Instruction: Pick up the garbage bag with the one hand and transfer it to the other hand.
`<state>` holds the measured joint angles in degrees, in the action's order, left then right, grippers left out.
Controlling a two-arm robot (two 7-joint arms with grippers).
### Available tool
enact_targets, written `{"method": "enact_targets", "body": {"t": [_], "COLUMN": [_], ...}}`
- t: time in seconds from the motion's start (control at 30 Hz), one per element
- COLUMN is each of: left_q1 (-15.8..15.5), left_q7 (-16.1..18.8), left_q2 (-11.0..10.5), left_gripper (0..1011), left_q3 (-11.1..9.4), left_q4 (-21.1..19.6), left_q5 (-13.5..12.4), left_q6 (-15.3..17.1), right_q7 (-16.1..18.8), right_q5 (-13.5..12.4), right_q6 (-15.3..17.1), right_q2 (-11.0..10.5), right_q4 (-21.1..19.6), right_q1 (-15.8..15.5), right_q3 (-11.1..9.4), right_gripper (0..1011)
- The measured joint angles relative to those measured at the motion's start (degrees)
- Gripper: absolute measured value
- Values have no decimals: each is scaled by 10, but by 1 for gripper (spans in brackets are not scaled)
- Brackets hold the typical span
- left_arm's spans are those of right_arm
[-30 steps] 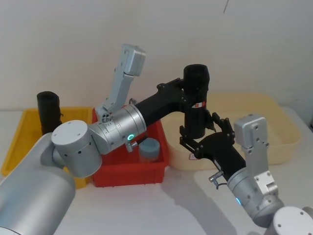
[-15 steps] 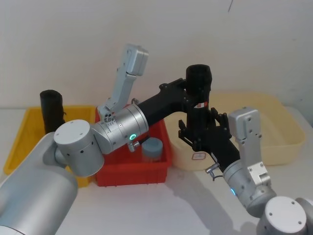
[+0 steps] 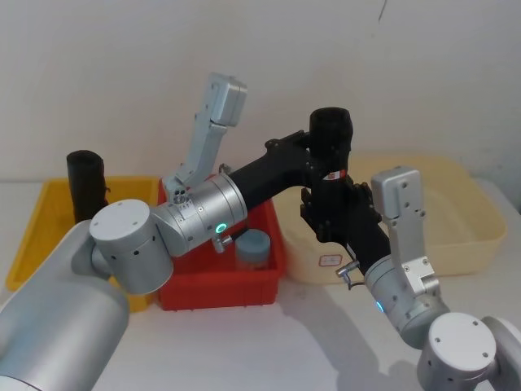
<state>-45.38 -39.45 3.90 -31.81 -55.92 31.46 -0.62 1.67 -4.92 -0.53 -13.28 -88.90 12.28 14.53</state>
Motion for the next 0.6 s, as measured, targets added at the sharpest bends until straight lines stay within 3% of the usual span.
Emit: {"method": "enact_targets", "body": {"t": [0.27, 0.47, 0.6], "left_q1": [0, 0, 0], "left_q7": [0, 0, 0], "left_q2": [0, 0, 0], "left_gripper": [446, 446, 535], "left_q3": [0, 0, 0], "left_q4": [0, 0, 0], "left_q5": [0, 0, 0], "left_q6": [0, 0, 0], "right_q7": [-2, -2, -2], "right_q5": [7, 12, 14], "right_q6": [7, 10, 11], "right_q2": [5, 6, 7], "right_q4": [1, 0, -2], "right_q1": [2, 1, -1], "right_q3": [-3, -4, -5], "right_gripper": [517, 488, 488]}}
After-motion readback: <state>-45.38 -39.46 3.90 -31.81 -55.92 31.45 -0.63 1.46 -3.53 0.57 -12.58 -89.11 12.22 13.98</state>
